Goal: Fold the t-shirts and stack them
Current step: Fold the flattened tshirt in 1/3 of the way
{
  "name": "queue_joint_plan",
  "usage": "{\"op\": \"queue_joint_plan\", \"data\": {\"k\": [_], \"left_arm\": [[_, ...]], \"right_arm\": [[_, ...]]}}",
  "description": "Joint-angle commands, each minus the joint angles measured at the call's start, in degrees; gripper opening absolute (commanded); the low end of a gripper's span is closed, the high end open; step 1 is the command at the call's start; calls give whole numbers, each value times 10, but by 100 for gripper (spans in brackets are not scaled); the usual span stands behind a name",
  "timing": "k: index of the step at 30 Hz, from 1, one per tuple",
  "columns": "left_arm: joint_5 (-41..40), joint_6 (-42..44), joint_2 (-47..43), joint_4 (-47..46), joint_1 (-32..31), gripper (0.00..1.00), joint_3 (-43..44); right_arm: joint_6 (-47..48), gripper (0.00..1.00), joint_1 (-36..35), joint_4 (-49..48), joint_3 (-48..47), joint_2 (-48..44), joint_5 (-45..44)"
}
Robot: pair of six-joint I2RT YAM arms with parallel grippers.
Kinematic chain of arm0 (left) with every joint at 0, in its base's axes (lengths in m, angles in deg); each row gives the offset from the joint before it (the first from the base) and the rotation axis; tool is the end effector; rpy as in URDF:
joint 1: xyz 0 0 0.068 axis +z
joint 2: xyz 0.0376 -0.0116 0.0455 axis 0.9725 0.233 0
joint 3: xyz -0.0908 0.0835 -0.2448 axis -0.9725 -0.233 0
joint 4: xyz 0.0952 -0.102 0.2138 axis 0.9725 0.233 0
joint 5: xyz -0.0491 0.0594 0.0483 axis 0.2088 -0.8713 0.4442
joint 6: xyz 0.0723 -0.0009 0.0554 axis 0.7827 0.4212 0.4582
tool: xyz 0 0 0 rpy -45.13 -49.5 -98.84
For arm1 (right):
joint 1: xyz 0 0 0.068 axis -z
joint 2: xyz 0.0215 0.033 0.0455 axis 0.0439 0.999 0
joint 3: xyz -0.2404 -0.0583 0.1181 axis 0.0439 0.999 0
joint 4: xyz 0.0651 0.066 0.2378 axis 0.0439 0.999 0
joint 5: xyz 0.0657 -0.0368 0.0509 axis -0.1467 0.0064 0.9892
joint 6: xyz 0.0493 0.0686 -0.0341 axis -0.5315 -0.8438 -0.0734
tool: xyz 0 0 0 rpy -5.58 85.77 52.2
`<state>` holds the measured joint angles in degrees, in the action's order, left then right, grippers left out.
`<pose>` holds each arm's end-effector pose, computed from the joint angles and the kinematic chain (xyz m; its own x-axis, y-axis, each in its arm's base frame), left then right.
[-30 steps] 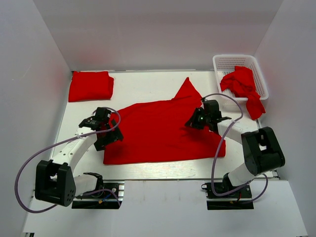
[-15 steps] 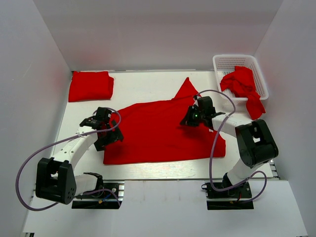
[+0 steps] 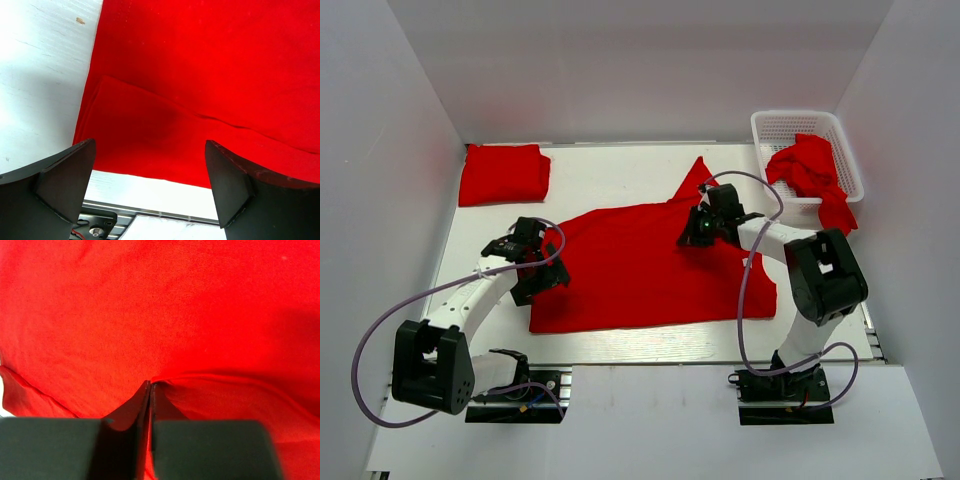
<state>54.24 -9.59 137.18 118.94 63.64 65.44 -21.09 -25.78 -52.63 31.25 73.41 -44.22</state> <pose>0.2081 -0.0404 0.1649 -0.8591 -0.4385 -0.2641 -0.4271 0.8984 -0.1023 0.3496 0.1746 0.1495 -0.8228 0.1381 -0.5513 -0.1983 0.8394 0.5061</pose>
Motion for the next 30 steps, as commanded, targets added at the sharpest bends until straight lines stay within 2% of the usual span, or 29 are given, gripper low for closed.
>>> {"op": "queue_joint_plan", "data": {"k": [1,4,5,13,19,25,30], "left_arm": [[-5,-1,-19,-3,0,100,19],[-5,5,-19,-3,0,100,24],[-11,5,-19,-3,0,100,31],[-5,11,-3,-15,0,100,42],[11,27,47,-61,0,100,65],[40,46,131,-114,0,100,87],[46,53,193,-121,0,100,106]], "right_arm": [[29,12,-4,34,-42,19,4],[33,49,-5,47,-58,31,14],[33,90,-6,51,-59,27,12],[52,91,-7,73,-83,-20,16],[47,91,-1,70,-48,-69,-33],[40,91,14,73,-35,-52,-34],[44,91,22,94,-52,-27,-38]]}}
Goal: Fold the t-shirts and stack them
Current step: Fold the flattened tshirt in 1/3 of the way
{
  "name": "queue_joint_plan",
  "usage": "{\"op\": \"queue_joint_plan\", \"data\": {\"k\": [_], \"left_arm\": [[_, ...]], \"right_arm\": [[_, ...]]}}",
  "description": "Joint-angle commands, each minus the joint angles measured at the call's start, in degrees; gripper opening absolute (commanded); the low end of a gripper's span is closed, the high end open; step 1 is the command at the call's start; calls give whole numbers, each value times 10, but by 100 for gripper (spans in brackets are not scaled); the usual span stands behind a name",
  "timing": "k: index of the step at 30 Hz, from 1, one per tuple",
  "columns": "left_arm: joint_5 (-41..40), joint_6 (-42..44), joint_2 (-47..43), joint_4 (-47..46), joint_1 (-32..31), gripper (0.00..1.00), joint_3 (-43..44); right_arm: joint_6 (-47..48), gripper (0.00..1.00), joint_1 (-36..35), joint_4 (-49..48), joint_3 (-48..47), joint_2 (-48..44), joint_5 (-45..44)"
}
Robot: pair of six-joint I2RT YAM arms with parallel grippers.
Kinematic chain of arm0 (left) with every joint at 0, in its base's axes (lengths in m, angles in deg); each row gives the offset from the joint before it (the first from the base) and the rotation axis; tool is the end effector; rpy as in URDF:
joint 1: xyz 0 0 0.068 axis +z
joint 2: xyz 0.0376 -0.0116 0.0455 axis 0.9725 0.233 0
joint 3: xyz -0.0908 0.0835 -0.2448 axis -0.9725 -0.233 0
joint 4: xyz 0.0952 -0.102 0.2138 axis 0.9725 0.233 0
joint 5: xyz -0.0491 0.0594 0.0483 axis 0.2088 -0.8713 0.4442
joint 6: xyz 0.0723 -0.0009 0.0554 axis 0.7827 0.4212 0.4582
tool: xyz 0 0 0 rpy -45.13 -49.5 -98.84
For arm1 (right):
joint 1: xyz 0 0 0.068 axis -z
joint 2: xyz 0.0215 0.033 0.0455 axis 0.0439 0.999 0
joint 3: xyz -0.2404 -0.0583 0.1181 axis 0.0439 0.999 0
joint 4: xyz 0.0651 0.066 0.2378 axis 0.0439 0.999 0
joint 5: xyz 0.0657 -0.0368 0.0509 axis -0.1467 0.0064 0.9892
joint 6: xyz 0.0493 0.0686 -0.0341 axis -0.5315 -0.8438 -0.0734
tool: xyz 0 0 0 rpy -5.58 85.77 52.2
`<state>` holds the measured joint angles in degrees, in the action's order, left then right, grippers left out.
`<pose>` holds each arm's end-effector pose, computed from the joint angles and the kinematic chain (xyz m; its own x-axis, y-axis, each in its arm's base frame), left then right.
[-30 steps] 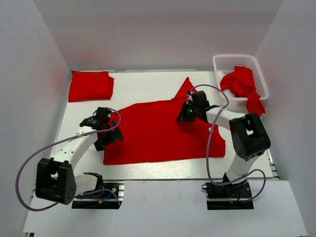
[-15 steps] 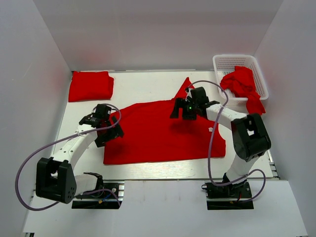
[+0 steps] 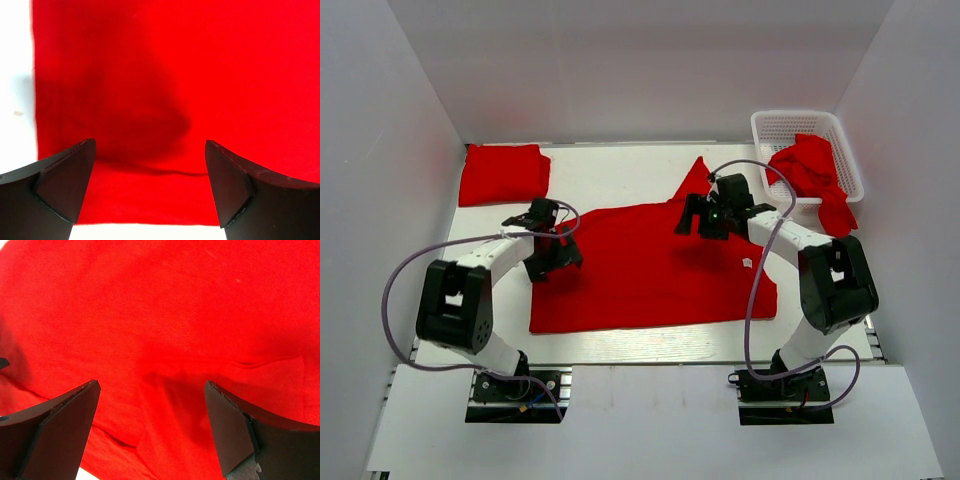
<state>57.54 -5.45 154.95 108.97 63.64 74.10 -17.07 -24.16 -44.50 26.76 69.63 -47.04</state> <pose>0.2772 -0.0611 0.1437 -0.8930 -0.3732 -0.2514 -0.3489 0.9271 -0.1369 0.3546 0.1605 0.1835 -0.7918 0.1120 -0.6005 -0.2072 0.8755 0.4365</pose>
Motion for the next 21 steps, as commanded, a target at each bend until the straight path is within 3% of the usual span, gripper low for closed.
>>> {"op": "queue_joint_plan", "data": {"k": [1,21], "left_arm": [[19,11,22,-22,0,100,19],[24,11,71,-36,0,100,-18]], "right_arm": [[5,91,9,13,-5,12,-13],[1,91,16,-45,-77,164,18]]}}
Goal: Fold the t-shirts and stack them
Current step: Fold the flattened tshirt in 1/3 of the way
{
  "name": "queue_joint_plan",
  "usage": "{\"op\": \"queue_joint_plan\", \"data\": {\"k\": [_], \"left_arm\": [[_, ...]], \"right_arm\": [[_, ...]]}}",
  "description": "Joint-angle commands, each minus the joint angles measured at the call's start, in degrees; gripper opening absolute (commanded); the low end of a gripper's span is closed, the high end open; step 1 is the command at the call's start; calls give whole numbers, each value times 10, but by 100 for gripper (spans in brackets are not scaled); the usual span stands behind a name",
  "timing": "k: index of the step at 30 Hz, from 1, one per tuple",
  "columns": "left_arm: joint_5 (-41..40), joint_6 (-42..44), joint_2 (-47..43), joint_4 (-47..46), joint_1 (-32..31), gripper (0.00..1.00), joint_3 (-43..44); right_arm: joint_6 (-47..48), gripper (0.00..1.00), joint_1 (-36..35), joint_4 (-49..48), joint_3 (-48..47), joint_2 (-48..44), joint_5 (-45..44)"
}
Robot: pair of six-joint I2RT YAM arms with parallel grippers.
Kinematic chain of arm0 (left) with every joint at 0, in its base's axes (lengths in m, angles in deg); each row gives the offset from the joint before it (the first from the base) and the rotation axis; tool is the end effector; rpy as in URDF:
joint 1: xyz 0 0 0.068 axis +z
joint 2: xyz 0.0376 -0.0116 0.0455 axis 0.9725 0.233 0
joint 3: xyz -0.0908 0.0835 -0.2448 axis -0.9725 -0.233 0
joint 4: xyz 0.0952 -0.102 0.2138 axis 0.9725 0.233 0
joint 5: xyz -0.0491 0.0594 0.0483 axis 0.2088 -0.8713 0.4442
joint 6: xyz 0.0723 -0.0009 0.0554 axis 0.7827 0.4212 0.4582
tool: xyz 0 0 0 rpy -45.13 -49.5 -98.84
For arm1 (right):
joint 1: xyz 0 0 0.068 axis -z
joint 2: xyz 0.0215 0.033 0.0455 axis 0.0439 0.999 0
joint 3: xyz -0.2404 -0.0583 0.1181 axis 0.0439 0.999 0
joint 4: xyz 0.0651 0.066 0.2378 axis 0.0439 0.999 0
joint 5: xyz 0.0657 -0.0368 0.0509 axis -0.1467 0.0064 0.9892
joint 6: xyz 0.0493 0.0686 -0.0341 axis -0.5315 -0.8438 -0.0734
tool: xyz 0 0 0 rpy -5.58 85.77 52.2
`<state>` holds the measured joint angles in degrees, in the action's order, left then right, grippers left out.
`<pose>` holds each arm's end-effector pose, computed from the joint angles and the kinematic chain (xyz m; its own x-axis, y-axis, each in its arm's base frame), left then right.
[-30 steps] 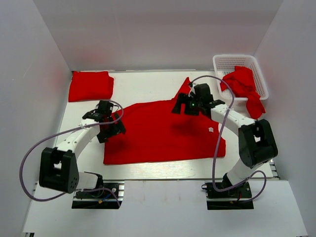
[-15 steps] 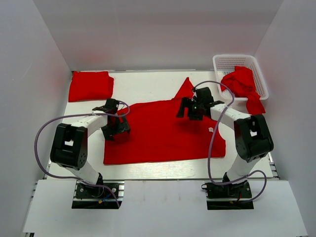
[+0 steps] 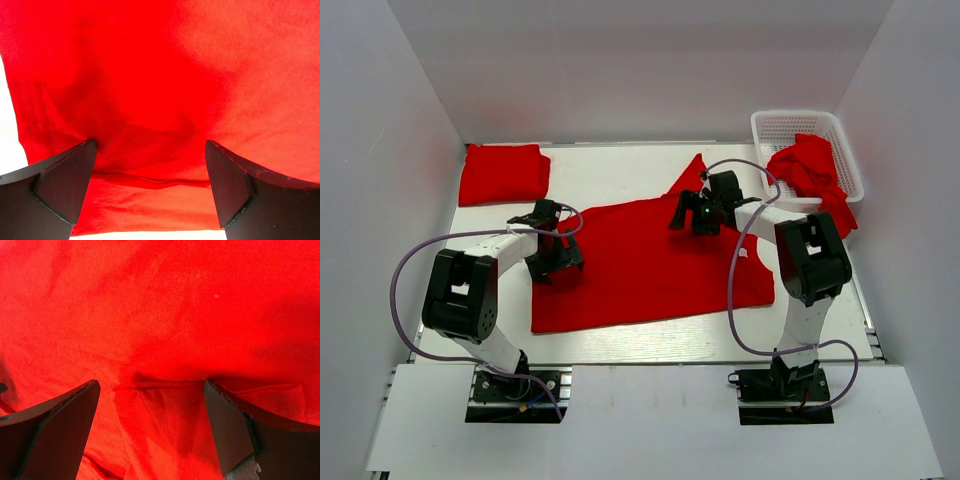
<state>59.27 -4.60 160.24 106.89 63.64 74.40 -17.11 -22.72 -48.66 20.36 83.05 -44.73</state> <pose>0.2850 -0.0654 0.1217 -0.9135 -0.3561 -0.1966 -0.3356 0.9329 -0.1303 0.3969 0.1691 0.1376 -0.8251 0.1149 -0.5532 -0.1843 0.8709 0.4557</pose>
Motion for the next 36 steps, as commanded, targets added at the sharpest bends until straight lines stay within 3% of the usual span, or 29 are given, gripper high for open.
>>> {"op": "queue_joint_plan", "data": {"k": [1,4,14,19,22,27,31,36], "left_arm": [[7,3,18,-10,0,100,-21],[1,3,18,2,0,100,-21],[20,8,-19,27,0,100,-68],[27,8,-84,58,0,100,-95],[9,2,-129,91,0,100,-60],[-36,2,-129,113,12,100,51],[-100,-3,-74,134,17,100,157],[-122,-8,55,171,22,100,252]], "right_arm": [[0,91,-1,-3,-10,30,-22],[-14,91,0,-10,29,3,-40],[-132,91,-3,-25,304,-180,-94],[-123,91,-6,-3,345,-257,-92],[-93,91,-6,24,310,-277,-106],[-28,91,-5,53,202,-278,-147],[-3,91,-3,76,93,-243,-180],[-2,91,-3,87,16,-207,-201]]}}
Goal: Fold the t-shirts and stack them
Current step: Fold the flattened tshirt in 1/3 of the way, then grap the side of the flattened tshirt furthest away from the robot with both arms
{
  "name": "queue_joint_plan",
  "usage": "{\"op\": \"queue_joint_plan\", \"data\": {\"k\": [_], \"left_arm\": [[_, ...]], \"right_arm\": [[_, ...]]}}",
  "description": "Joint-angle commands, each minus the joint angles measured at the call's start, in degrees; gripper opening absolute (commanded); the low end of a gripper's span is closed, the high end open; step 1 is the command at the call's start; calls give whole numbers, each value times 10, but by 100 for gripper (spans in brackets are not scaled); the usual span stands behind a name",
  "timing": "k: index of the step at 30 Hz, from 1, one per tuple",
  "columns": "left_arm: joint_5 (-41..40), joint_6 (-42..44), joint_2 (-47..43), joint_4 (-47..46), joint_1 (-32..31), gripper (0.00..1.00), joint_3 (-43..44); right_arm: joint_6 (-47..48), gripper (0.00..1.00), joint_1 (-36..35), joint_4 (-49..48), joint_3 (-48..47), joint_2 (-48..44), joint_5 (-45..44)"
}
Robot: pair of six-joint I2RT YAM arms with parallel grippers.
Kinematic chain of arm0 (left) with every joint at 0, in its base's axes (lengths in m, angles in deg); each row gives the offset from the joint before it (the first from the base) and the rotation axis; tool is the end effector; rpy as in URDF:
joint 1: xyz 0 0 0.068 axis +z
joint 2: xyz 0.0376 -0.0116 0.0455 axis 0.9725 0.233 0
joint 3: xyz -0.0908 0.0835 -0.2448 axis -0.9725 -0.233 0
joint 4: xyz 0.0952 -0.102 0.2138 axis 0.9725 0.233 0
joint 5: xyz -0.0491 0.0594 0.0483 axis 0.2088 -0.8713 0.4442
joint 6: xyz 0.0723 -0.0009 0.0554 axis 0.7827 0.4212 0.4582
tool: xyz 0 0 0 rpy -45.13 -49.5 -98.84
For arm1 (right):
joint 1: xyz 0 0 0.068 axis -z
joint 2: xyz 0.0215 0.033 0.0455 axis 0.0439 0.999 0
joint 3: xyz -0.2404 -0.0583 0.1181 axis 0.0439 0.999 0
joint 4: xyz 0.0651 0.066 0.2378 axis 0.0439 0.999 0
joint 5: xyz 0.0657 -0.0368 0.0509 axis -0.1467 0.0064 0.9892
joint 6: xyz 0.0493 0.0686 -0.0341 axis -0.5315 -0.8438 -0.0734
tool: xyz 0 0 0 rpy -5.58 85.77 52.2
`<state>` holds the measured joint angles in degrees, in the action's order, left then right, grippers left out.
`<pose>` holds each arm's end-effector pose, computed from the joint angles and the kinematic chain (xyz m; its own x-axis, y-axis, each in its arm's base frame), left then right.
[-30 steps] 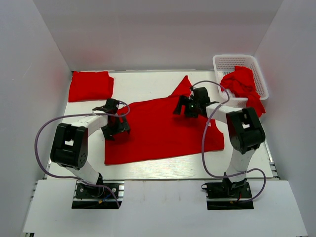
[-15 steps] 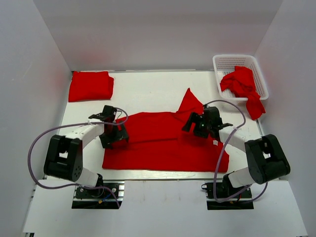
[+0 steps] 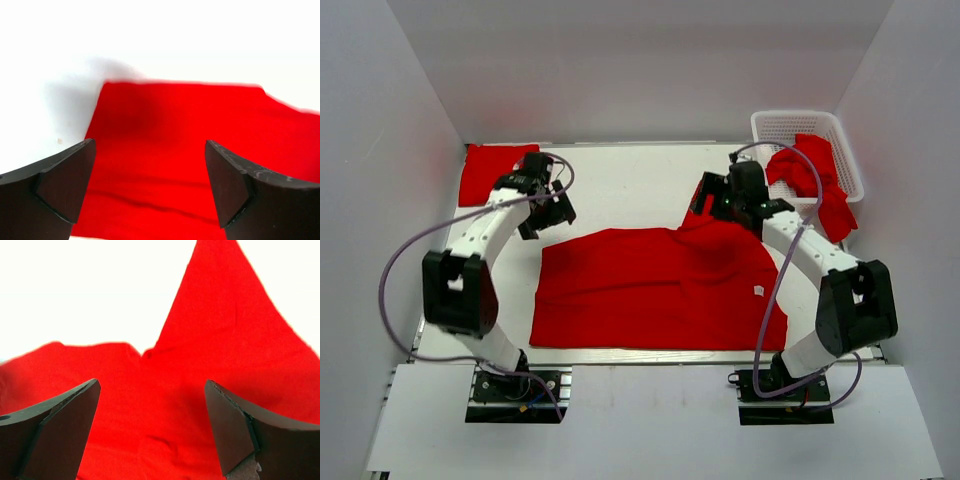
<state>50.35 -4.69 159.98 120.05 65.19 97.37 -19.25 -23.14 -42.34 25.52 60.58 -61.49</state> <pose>0.3361 -0.0546 0.2276 -0.8220 -0.3916 -0.4134 -0.3846 0.9172 -0.1041 0.3513 0.1300 0.2427 -0.6323 0.2331 -0.7388 -0.0601 0.9360 0.3467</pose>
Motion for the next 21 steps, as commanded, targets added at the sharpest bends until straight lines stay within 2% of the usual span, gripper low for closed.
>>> {"op": "queue_joint_plan", "data": {"k": [1,11,17,21], "left_arm": [[-33,-8,70,40,7,100,28],[-4,-8,141,-41,44,100,16],[8,3,136,-84,54,91,-24],[31,13,118,-116,54,81,-62]], "right_arm": [[20,91,3,32,-41,26,-36],[34,91,7,67,-102,75,-42],[36,91,8,66,-100,82,-59],[32,91,10,71,-106,91,-47]]}}
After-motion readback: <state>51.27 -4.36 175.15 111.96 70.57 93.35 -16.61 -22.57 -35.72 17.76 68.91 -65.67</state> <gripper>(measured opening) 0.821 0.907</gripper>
